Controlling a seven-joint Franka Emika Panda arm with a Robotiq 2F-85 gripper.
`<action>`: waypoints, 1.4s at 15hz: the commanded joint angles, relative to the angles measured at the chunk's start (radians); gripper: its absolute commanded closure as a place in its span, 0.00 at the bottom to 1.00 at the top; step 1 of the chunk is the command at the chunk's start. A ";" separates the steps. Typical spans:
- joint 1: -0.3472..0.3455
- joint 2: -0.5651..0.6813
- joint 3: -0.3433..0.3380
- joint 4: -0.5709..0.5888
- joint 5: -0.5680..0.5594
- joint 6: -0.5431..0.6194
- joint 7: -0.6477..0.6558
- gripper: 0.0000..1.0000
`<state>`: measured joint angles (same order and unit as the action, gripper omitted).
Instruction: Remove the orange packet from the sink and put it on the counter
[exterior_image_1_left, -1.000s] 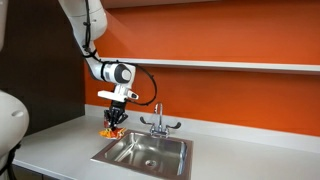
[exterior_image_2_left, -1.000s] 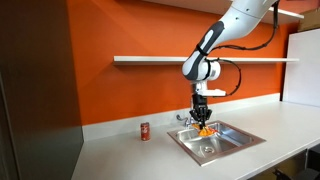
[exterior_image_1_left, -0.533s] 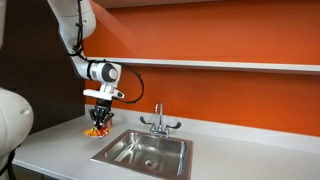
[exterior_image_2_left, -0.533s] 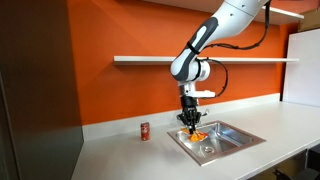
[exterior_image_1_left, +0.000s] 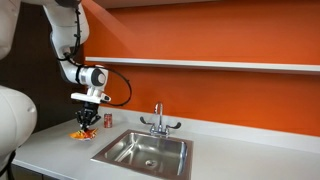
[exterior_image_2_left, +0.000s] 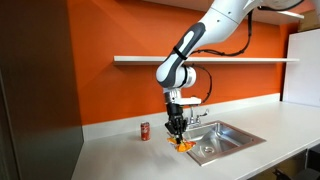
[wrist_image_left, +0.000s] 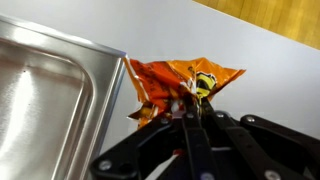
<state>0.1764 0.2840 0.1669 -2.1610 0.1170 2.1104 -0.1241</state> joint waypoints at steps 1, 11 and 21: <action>0.006 0.087 0.019 0.086 -0.006 -0.026 -0.007 0.98; 0.013 0.254 0.023 0.225 -0.012 -0.041 -0.009 0.98; 0.013 0.238 0.023 0.248 -0.011 -0.073 0.004 0.12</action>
<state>0.1937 0.5554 0.1827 -1.9271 0.1165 2.0939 -0.1278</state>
